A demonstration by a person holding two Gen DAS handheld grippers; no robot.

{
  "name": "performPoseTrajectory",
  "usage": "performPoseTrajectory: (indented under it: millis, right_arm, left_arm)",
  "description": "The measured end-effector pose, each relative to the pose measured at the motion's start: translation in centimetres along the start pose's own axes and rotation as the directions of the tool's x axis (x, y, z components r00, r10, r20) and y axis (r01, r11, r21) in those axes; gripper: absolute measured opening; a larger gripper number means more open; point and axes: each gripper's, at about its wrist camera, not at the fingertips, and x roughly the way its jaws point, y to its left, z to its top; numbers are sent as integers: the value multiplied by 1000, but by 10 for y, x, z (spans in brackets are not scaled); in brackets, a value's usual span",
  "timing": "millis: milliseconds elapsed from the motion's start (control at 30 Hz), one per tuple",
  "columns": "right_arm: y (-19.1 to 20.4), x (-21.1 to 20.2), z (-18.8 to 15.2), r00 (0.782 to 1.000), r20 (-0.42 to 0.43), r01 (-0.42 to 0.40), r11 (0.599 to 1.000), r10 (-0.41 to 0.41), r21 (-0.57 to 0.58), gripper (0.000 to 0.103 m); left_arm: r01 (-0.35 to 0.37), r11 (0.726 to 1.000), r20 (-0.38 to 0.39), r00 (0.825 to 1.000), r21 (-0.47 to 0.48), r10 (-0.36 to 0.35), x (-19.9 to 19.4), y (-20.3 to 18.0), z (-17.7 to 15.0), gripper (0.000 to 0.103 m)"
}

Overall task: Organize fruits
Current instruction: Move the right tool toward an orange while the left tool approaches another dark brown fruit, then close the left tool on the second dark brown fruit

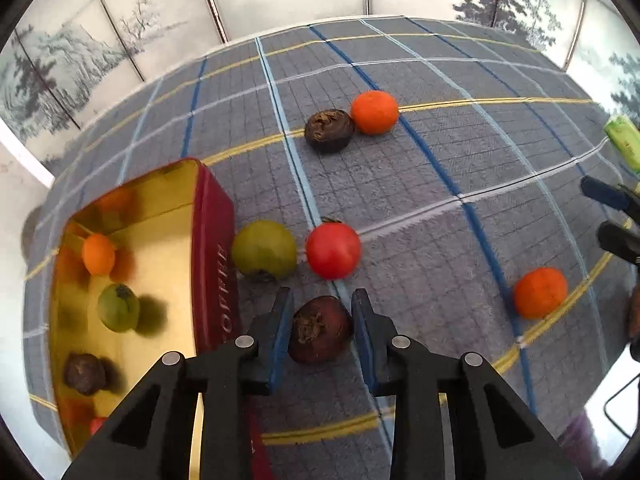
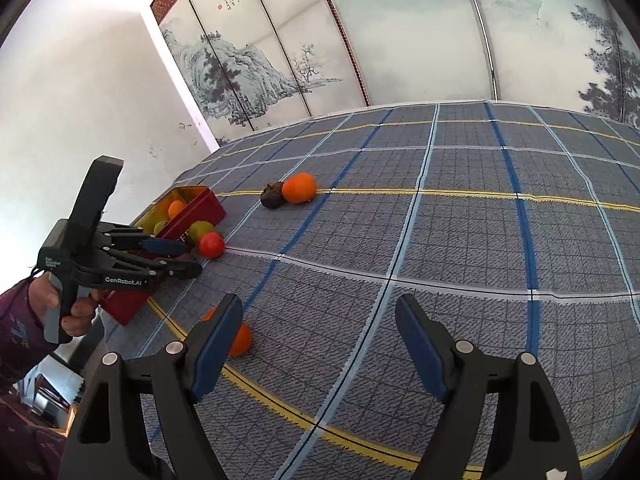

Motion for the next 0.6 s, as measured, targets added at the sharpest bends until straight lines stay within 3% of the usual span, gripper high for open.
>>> performPoseTrajectory:
  millis: [133,233,367,600]
  right_arm:
    - [3,1,0,1000,-9,8,1000,-8,-19,77]
    - [8,3,-1,1000,-23,10,999,-11,-42,77]
    - [25,0,-1,998,-26,-58,995,56,-83,77]
    - [72,21,-6,991,-126,-82,968,53,-237,77]
  left_arm:
    - [-8,999,42,999,-38,10,-12,-4,-12,25]
    - [38,996,80,996,-80,-31,-31,-6,-22,24]
    - [68,993,125,991,-100,-55,-57,-12,-33,23]
    - [113,988,182,979,-108,-92,-91,-14,-45,15]
